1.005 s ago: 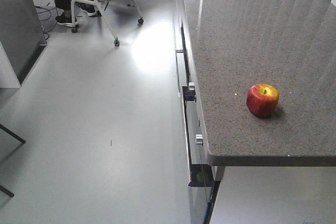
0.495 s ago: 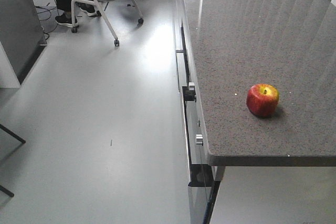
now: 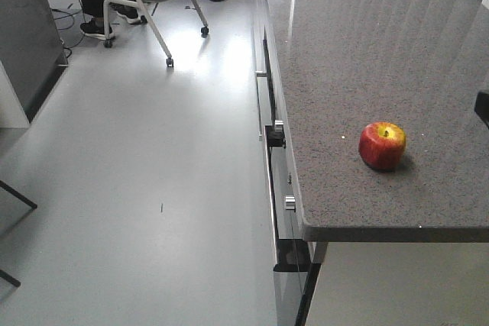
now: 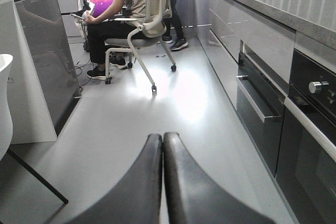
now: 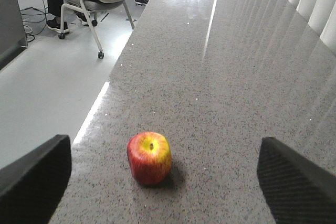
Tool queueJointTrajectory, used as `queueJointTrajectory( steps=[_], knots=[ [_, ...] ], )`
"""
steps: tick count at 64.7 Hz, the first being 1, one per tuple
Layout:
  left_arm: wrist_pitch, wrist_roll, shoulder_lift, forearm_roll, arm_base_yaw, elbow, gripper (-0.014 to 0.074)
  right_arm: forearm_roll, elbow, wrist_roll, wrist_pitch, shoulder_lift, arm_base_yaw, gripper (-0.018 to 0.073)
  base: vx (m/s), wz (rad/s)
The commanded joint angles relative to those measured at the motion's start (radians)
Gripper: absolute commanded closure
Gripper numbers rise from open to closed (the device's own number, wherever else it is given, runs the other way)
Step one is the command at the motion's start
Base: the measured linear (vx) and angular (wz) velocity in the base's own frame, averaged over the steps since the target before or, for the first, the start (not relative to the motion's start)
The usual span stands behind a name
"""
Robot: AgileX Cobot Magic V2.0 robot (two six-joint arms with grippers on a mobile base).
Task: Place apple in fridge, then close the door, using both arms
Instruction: 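Lower the right gripper over the red-yellow apple on the counter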
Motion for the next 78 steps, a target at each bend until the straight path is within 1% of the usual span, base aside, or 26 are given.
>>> queueJointTrajectory(
  steps=[1,11,17,23,28,33,54,78],
  knots=[
    [-0.068,0.000,-0.015,-0.010,-0.008,-0.017,0.0603,0.000,-0.087,-0.012,-0.084,0.066,0.000,-0.0139,0.00,0.00],
    [-0.068,0.000,-0.015,-0.010,-0.008,-0.017,0.0603,0.010,-0.245,-0.013,-0.025,0.222,0.000,-0.0133,0.00,0.00],
    [-0.068,0.000,-0.015,-0.010,-0.008,-0.017,0.0603,0.046,-0.351,-0.031,0.024,0.330,0.001,-0.0129,0.00,0.00],
    [-0.068,0.000,-0.015,-0.010,-0.008,-0.017,0.0603,0.122,-0.443,-0.083,0.081,0.434,0.001,-0.0127,0.00,0.00],
    [-0.068,0.000,-0.015,-0.010,-0.008,-0.017,0.0603,0.207,-0.516,-0.158,0.119,0.526,0.002,-0.0125,0.00,0.00],
    [-0.068,0.000,-0.015,-0.010,-0.008,-0.017,0.0603,0.251,-0.553,-0.202,0.126,0.603,0.002,-0.0122,0.00,0.00],
    [-0.068,0.000,-0.015,-0.010,-0.008,-0.017,0.0603,0.255,-0.561,-0.192,0.092,0.777,0.002,-0.0104,0.00,0.00],
    [-0.068,0.000,-0.015,-0.010,-0.008,-0.017,0.0603,0.255,-0.561,-0.192,0.044,0.875,0.002,-0.0094,0.00,0.00]
  ],
)
